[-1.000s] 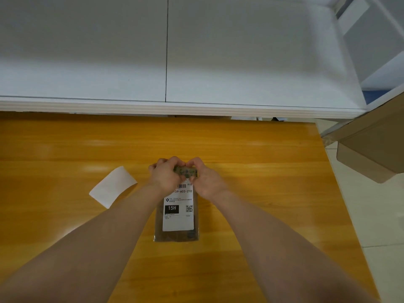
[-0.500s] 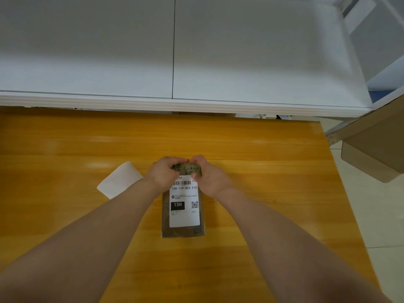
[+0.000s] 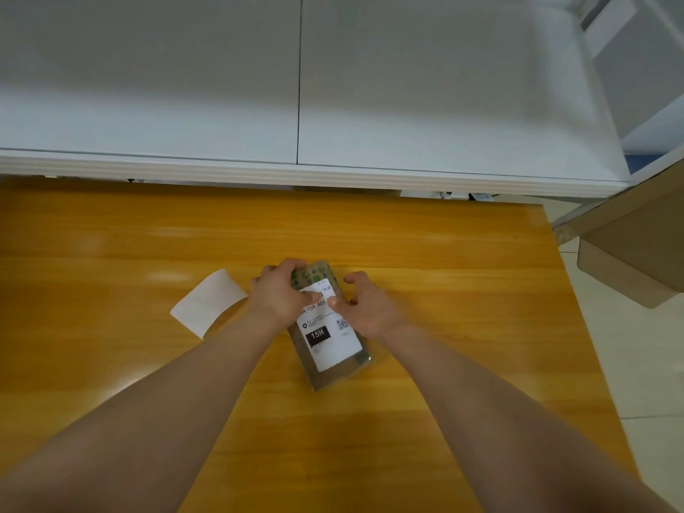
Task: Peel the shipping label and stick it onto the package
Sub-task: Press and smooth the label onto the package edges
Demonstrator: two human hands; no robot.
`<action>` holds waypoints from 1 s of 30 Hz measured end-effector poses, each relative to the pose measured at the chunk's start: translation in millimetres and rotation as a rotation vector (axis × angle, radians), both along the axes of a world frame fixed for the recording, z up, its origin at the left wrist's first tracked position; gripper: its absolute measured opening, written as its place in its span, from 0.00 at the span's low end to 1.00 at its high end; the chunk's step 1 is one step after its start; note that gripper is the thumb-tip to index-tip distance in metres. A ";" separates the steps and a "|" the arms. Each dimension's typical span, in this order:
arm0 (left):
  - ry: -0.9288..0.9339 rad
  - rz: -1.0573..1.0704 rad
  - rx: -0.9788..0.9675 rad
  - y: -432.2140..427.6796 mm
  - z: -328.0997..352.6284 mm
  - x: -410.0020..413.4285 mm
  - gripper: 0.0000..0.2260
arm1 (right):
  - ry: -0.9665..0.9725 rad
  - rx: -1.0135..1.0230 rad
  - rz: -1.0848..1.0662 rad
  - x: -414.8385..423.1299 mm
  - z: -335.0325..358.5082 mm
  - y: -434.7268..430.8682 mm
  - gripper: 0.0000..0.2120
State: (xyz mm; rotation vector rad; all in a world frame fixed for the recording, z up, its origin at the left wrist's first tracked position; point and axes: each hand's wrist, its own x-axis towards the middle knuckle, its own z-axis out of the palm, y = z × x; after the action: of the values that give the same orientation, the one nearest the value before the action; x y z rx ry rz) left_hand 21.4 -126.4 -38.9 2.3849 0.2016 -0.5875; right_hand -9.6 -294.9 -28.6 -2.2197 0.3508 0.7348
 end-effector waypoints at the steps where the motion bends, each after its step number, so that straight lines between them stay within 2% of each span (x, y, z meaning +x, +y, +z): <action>1: 0.004 0.037 0.014 0.1 1.0 -0.7 0.31 | -0.001 0.000 -0.004 0.3 0.3 -0.9 0.32; 4: 0.036 0.043 0.077 0.1 3.1 -1.4 0.33 | 0.003 -0.011 0.014 -0.3 0.4 -0.7 0.37; 7: -0.018 -0.060 0.170 -1.2 7.2 -2.6 0.39 | 0.002 -0.021 0.027 -4.4 -1.4 3.9 0.40; 10: -0.078 -0.184 0.133 -5.2 9.3 -3.6 0.44 | -0.010 0.004 -0.002 -7.8 -4.9 9.4 0.36; 13: -0.045 -0.178 0.122 -7.3 7.8 -2.4 0.43 | -0.017 0.038 -0.082 -9.7 -9.6 13.2 0.30; 18: -0.007 -0.077 0.113 -10.1 6.1 2.3 0.38 | -0.042 0.059 -0.231 -16.8 -20.7 21.7 0.22; 27: 0.018 0.112 0.056 -17.1 0.8 10.6 0.16 | -0.045 0.107 -0.332 -15.2 -26.6 28.6 0.09; 30: 0.032 0.140 0.048 -19.7 -1.0 13.5 0.14 | -0.021 0.145 -0.368 -13.8 -34.4 29.1 0.08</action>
State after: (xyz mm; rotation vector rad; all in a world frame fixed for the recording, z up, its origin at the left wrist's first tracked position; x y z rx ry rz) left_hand 34.9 -146.1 -39.9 2.3853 0.3977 -0.5609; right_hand -23.4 -265.7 -63.0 -1.9502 0.6534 0.5187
